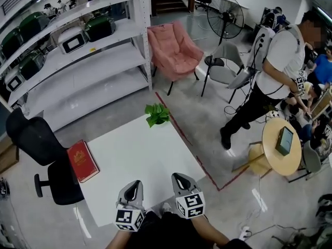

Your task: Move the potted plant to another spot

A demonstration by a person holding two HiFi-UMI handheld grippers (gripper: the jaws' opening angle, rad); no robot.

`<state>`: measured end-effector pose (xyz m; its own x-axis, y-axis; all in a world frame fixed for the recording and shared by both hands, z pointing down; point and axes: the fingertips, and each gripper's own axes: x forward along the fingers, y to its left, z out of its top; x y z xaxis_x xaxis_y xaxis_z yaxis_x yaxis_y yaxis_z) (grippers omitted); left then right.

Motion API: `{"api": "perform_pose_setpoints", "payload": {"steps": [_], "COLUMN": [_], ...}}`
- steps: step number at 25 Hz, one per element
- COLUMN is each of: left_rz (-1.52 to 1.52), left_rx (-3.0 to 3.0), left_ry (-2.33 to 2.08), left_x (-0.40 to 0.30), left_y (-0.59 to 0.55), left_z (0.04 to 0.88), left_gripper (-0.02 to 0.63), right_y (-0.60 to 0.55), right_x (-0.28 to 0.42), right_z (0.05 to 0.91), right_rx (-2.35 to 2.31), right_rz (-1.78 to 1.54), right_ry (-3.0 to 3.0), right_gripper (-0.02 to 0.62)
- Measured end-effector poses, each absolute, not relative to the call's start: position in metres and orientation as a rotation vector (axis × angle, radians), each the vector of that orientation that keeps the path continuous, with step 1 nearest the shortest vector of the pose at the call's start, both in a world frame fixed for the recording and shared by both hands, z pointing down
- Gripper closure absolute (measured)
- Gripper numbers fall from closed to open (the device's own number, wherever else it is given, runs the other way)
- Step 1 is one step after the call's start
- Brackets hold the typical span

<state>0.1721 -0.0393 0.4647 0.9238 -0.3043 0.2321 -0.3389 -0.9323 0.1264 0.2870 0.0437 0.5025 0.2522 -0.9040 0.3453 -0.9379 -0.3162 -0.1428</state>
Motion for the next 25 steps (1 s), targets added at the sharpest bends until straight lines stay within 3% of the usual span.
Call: {"api": "perform_pose_setpoints", "payload": {"steps": [25], "left_rz": [0.283], "left_rx": [2.925], "left_ry": [-0.379], "left_x": [0.174], "left_y": [-0.038], "left_z": [0.462], "left_gripper": [0.587], "right_y": [0.057], "right_x": [0.247], "right_z": [0.483], "right_rx": [2.462], "right_rz": [0.58], "right_ry": [-1.754], "right_gripper": [0.583]}}
